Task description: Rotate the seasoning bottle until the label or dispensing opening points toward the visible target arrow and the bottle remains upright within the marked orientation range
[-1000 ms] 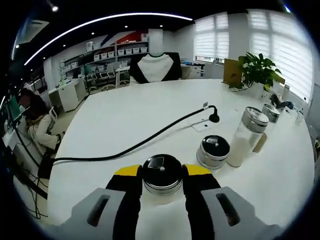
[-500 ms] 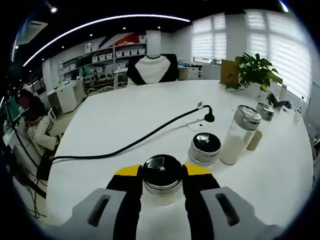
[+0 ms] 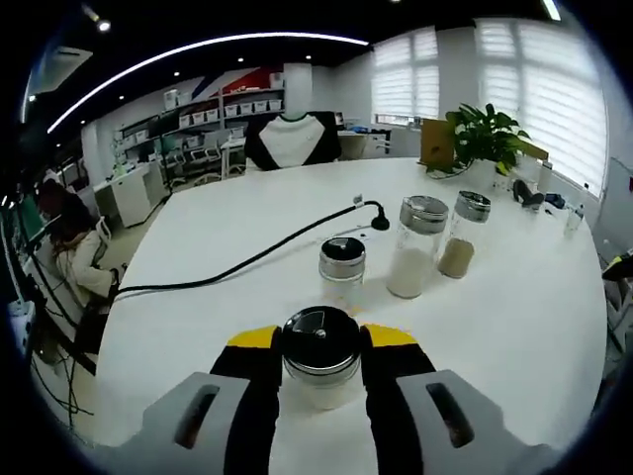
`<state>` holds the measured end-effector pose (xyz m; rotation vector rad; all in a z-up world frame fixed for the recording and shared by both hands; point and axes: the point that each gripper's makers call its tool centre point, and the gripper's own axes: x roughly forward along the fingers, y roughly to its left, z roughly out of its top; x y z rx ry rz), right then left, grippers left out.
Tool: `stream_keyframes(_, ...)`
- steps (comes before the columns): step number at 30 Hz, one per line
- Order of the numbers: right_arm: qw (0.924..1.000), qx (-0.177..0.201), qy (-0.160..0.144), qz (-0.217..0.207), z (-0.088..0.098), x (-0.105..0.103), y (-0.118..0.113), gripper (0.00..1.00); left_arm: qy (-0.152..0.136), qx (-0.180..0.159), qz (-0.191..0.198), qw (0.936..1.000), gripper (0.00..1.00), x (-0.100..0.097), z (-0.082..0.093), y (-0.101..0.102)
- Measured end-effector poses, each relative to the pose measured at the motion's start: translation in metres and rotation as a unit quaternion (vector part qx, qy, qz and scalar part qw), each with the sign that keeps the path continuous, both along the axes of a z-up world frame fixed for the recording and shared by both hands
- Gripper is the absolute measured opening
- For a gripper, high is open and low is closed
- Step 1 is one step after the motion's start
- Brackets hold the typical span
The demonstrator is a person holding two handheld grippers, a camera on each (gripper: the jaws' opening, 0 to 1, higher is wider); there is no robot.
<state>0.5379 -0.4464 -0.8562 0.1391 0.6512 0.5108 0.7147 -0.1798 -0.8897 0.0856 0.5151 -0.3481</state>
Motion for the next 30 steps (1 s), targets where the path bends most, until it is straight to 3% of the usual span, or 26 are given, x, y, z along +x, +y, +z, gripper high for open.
stream_keyframes(7, 0.9997, 0.007, -0.006, 0.021, 0.002, -0.017, 0.001, 0.66, 0.003, -0.002, 0.002, 1.0000, 0.33, -0.050, 0.001, -0.016)
stream_keyframes(16, 0.9990, 0.008, -0.007, 0.043, 0.003, -0.037, 0.001, 0.66, 0.015, 0.000, -0.004, 0.9999, 0.33, -0.101, -0.007, -0.027)
stream_keyframes(20, 0.9989, 0.011, -0.005, 0.045, 0.003, -0.044, 0.000, 0.66, 0.016, 0.031, 0.001, 0.9994, 0.33, -0.115, -0.008, -0.024)
stream_keyframes(30, 0.9985, 0.010, -0.004, 0.053, 0.002, -0.062, 0.003, 0.66, 0.018, 0.007, 0.012, 0.9997, 0.33, -0.146, -0.010, -0.029)
